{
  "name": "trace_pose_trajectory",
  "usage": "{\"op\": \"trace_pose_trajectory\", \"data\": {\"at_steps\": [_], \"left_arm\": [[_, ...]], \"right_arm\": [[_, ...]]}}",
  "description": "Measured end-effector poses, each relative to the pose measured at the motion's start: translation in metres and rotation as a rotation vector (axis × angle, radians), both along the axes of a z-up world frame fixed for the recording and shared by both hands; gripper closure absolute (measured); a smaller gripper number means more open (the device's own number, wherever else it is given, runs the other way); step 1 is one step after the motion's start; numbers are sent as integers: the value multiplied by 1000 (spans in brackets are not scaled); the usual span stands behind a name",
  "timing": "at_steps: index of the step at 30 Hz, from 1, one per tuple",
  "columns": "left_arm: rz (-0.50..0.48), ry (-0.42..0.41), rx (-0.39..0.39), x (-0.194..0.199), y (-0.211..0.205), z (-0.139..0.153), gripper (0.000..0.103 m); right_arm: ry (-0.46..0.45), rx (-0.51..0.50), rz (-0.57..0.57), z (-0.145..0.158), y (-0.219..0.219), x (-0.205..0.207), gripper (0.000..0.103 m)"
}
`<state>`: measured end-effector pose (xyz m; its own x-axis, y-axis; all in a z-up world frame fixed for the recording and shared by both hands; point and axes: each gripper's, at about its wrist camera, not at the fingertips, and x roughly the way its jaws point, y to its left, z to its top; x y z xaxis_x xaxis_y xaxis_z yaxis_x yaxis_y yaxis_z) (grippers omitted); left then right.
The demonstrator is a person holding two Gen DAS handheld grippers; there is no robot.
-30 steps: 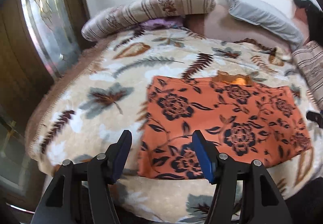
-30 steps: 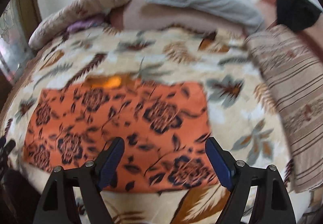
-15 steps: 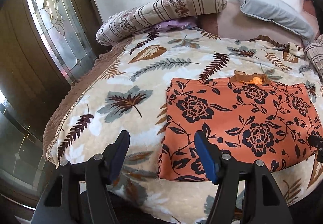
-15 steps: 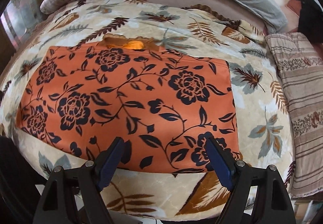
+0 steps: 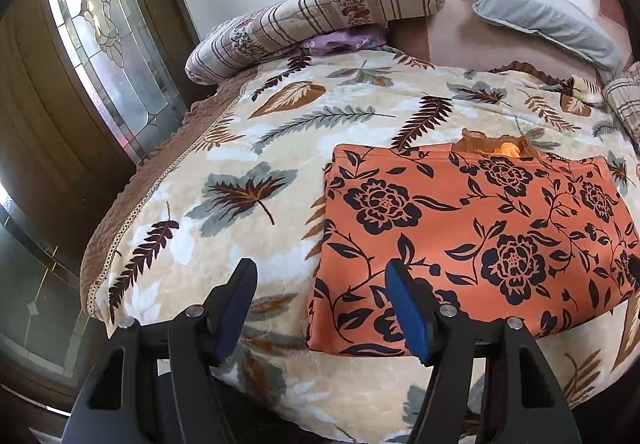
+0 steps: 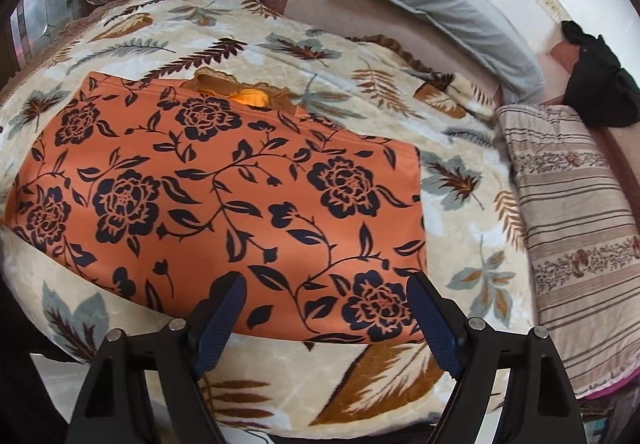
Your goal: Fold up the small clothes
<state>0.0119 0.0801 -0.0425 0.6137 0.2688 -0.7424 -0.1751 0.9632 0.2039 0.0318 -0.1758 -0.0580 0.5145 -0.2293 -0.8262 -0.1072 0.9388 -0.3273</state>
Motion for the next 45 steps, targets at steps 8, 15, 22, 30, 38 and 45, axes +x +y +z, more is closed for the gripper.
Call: {"op": "trace_pose_trajectory", "data": {"at_steps": [8, 15, 22, 30, 38, 45], "left_arm": [[1, 3, 7, 0, 0, -1, 36], [2, 6, 12, 0, 1, -2, 36], [-4, 5, 2, 0, 1, -2, 36], [-9, 11, -8, 1, 1, -4, 36], [-9, 21, -3, 2, 2, -7, 36], [-3, 28, 10, 3, 2, -9, 36]], "right_arm": [[-79, -36, -19, 9, -1, -5, 18], [-149, -50, -49, 24, -7, -7, 18], [-166, 28, -45, 35, -12, -8, 18], [43, 361, -18, 18, -19, 1, 18], [140, 479, -1, 4, -8, -7, 18], [190, 463, 26, -8, 7, -15, 18]]}}
